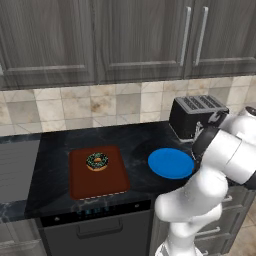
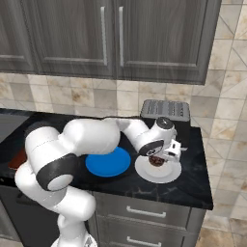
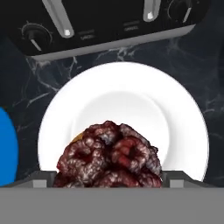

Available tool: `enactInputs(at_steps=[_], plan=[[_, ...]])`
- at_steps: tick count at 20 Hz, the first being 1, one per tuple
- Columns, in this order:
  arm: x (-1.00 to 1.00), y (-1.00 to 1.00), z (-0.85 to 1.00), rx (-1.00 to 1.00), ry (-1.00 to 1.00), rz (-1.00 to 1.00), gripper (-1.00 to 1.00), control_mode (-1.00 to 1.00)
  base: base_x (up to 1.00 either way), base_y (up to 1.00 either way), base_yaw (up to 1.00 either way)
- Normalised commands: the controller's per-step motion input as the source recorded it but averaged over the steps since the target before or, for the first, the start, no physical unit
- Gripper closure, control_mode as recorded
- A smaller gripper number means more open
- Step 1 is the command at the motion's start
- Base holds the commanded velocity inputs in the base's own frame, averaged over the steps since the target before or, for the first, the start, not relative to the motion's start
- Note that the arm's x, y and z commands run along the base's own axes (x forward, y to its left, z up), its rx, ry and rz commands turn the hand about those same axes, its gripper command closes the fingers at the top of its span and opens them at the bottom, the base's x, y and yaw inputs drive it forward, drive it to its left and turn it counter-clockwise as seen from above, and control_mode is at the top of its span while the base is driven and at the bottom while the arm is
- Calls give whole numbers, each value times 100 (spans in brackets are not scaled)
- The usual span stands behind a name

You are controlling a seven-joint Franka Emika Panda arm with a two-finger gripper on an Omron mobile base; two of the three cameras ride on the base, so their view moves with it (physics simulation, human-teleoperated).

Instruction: Move the dessert items from the plates to the tray.

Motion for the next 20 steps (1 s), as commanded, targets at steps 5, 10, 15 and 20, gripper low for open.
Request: enactInputs(at_steps=[5, 10, 15, 20], plan=[[-49, 51, 92, 0, -5, 2, 100, -100, 0, 0, 0], [-31, 87, 56, 0, 0, 3, 100, -100, 0, 0, 0], [-11, 100, 13, 0, 3, 4, 100, -100, 0, 0, 0], [-7, 100, 2, 0, 6, 3, 100, -100, 0, 0, 0]])
